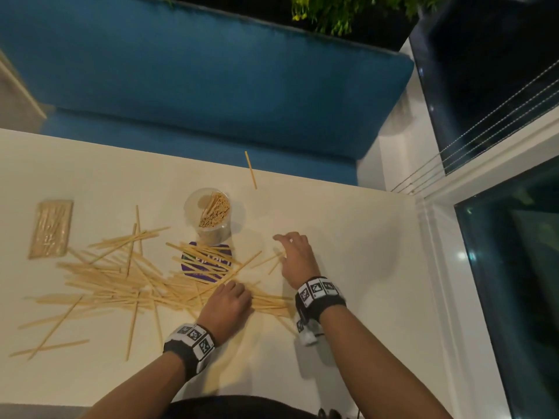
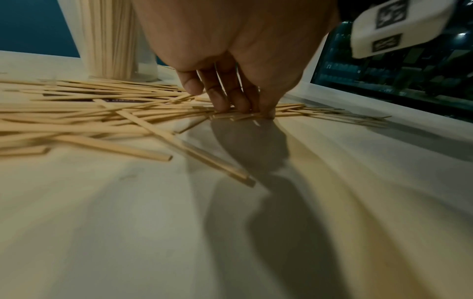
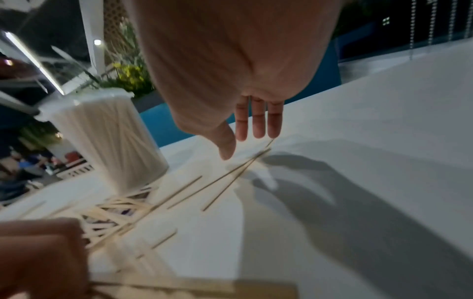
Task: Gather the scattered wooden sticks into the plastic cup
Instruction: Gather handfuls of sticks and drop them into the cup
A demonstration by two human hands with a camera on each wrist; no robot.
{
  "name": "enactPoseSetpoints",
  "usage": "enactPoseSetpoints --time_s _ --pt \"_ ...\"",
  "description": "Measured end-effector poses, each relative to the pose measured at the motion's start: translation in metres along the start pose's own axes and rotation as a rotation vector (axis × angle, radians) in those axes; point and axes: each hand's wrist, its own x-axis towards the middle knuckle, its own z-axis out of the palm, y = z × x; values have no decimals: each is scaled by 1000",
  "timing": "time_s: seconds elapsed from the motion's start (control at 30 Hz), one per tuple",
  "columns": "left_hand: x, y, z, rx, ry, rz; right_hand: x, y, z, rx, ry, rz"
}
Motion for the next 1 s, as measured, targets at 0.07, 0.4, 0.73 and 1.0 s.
enactPoseSetpoints --time_s 0.07,0.4,0.73,1.0 --pt "-1 -5 -1 -9 -11 -2 11 -3 2 -73 -103 -24" --pt "-15 -34 -4 -81 0 -1 -4 -31 -6 -1 -355 -64" --pt "-25 -51 -7 -134 10 30 191 -74 -10 -115 -168 29" --pt "-28 -67 1 -162 29 6 128 -50 15 -278 -191 -110"
